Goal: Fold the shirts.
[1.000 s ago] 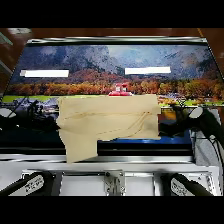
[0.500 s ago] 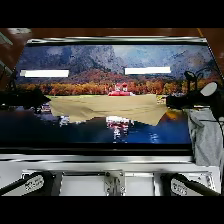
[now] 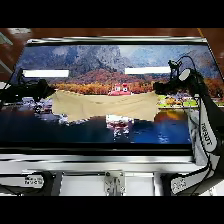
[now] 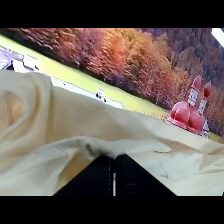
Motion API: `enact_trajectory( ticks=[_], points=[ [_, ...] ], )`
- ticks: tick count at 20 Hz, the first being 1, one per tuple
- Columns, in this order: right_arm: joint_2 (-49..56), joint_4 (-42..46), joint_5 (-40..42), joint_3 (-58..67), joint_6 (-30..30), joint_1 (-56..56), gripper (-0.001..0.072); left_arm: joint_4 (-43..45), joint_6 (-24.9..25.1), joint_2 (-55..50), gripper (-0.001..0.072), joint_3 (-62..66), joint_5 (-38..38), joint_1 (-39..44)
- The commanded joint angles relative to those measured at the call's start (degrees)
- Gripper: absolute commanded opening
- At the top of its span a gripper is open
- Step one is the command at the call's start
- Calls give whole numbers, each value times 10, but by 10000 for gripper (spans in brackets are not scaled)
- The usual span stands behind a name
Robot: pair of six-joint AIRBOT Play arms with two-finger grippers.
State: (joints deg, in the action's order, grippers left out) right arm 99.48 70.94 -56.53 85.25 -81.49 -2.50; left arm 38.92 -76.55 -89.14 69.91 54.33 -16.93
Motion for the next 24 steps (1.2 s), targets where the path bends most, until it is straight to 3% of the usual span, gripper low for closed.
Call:
enact_trajectory(
  ticks=[1,3,4,5,6,10,13,18,19,20,21,23,24],
  points=[
    [48,1,-30,19,-17,6,60,-10,-4,-60,38,14,-10,5],
    [54,1,-54,19,-19,8,60,-10,-29,-78,43,14,-3,6],
    [52,-1,-62,19,-19,8,113,-10,-37,-83,174,14,5,6],
    [48,-2,-70,19,-18,8,387,-10,-37,-84,469,14,17,5],
    [40,4,-90,19,-3,3,699,-10,-37,-84,667,20,37,0],
    [23,14,-200,19,3,-56,695,-4,-37,-77,647,58,141,-48],
    [58,-120,-259,19,9,-103,695,-4,-28,-49,647,61,186,-59],
    [119,-171,-216,19,-24,-62,688,-4,-16,0,647,61,197,-22],
    [126,-171,-215,19,-24,-49,581,-4,-9,6,647,61,197,-9],
    [128,-168,-214,19,-19,-39,309,-4,-6,9,645,61,197,3],
    [125,-169,-215,19,-14,-33,65,-5,-6,9,570,61,197,17],
    [98,-174,-221,19,19,-30,60,-8,24,8,64,61,196,54],
    [74,-173,-222,19,28,-30,59,-11,52,6,40,61,188,81]
  ],
)
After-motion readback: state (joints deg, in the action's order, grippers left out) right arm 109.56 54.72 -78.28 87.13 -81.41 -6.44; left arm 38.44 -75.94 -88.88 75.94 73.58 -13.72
